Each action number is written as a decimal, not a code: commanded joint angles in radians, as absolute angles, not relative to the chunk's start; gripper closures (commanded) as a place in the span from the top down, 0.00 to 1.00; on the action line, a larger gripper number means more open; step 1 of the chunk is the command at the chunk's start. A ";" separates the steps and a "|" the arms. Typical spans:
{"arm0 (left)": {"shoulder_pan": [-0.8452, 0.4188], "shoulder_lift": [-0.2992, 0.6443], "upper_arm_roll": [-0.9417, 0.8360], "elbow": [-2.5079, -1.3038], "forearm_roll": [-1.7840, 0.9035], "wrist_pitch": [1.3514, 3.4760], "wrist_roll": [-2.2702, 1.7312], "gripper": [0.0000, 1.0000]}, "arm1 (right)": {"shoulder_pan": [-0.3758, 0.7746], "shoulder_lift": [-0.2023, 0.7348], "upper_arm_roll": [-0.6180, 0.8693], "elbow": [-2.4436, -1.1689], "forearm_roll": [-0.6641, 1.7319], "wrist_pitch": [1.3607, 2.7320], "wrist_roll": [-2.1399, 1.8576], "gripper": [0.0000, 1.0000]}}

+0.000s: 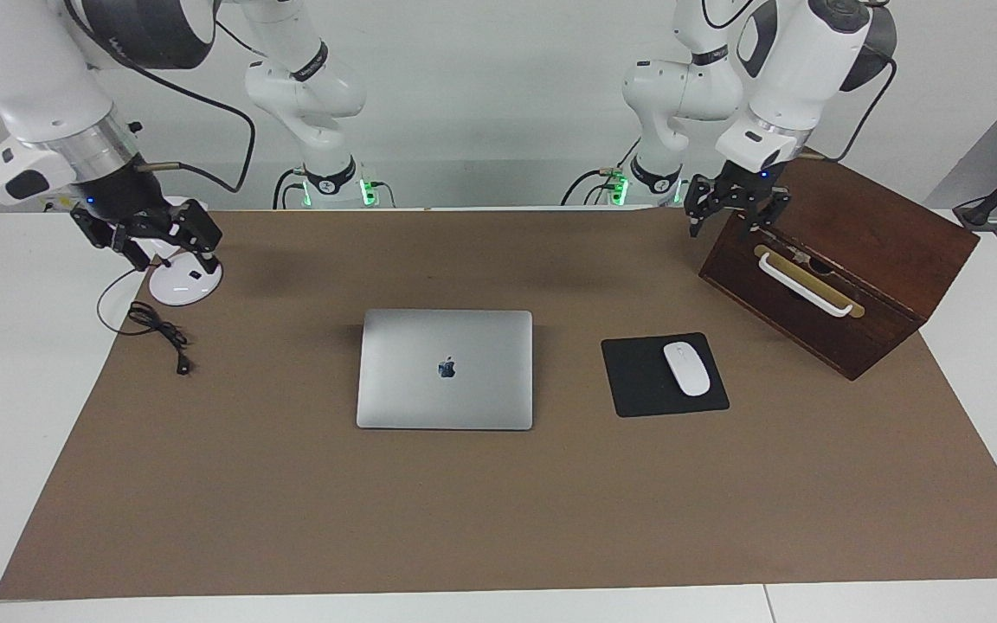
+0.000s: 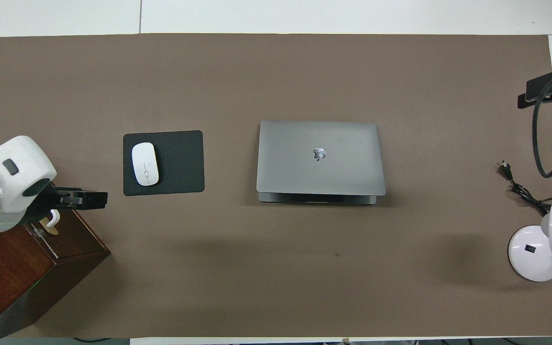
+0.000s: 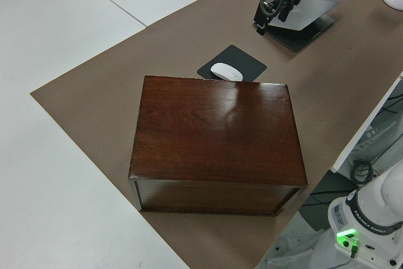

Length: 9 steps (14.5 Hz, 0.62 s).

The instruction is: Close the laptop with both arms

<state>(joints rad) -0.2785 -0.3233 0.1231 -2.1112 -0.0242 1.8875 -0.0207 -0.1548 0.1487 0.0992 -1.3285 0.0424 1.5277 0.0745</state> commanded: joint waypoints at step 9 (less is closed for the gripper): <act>-0.091 -0.147 0.112 -1.711 -0.020 1.618 -0.017 1.00 | -0.160 0.110 0.106 -1.302 0.048 1.467 0.081 1.00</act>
<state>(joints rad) -0.1062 -0.2224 0.1236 -1.8239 -0.0242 1.6889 -0.0200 -0.1547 0.1202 0.0999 -1.3076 0.0430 1.4917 0.0745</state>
